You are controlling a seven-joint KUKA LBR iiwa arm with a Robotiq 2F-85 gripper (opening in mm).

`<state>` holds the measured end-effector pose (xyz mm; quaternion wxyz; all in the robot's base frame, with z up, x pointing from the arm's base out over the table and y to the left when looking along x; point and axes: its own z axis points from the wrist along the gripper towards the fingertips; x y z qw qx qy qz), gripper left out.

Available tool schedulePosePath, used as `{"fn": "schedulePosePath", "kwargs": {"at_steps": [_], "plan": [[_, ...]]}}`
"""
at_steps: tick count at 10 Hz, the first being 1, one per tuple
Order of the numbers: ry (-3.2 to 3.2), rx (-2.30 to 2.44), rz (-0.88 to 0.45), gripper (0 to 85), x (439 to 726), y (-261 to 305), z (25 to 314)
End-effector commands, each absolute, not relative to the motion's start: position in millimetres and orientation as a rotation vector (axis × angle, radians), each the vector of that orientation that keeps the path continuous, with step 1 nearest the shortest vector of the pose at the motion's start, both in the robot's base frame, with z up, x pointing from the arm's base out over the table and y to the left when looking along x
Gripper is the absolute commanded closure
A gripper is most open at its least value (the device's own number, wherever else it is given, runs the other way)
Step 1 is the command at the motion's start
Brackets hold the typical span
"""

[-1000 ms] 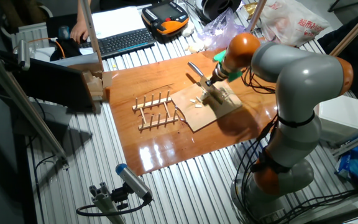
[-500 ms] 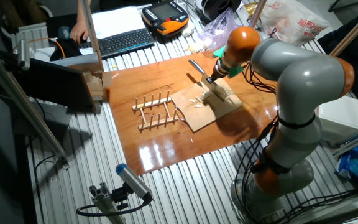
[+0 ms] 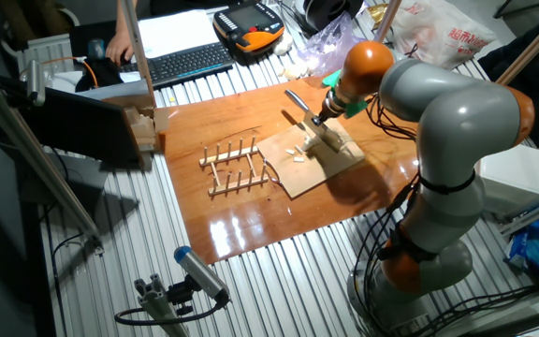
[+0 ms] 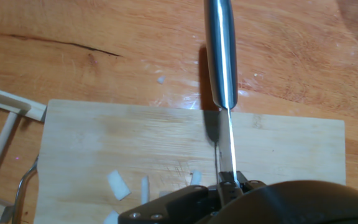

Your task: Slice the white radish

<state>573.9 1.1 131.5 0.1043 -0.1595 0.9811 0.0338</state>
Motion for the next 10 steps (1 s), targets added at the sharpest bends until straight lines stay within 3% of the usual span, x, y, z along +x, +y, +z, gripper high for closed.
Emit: {"fn": "schedulePosePath", "kwargs": {"at_steps": [1, 10], "plan": [[2.893, -0.47, 0.098, 85.0, 574.2, 1.2, 132.3], [2.89, -0.48, 0.108, 85.0, 571.5, -6.3, 126.2]]}}
